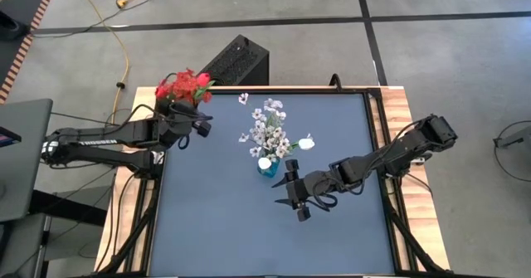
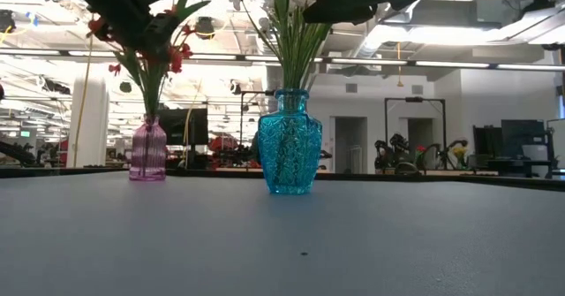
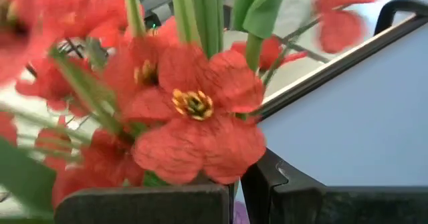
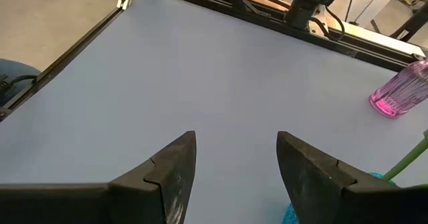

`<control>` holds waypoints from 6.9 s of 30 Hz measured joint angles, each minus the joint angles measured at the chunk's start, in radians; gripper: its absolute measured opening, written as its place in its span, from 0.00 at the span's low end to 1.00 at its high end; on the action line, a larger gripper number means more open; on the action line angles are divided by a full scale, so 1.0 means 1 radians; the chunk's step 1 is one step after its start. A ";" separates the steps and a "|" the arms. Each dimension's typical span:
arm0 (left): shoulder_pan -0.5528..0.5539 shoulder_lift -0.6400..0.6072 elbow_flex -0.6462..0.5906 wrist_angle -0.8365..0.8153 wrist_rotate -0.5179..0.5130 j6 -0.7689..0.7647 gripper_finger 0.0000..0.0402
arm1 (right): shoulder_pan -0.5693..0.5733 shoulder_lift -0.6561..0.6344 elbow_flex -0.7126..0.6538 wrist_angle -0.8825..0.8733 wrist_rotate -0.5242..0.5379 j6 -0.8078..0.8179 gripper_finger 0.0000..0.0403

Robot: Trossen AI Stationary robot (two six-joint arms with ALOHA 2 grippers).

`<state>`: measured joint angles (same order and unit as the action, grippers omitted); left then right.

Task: Sort flowers into vase by color
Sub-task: Put the red flower into the purple vase, then return to Home Position

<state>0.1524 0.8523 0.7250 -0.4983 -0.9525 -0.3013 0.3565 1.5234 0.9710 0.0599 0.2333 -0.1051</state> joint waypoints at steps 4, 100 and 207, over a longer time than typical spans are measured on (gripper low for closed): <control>0.011 0.000 0.000 -0.038 -0.004 -0.030 0.00 | 0.000 0.000 0.000 0.000 0.000 0.001 0.58; 0.145 0.018 0.103 -0.320 0.485 0.005 0.28 | -0.006 -0.073 0.000 -0.079 0.000 0.006 0.58; -0.042 -0.849 -0.643 0.310 0.782 0.167 0.28 | -0.333 -1.383 -0.956 -0.022 -0.101 0.289 0.08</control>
<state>0.1104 0.0033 0.0819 -0.1884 -0.1710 -0.1345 0.0235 0.1403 0.0146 0.0384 0.1319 0.1840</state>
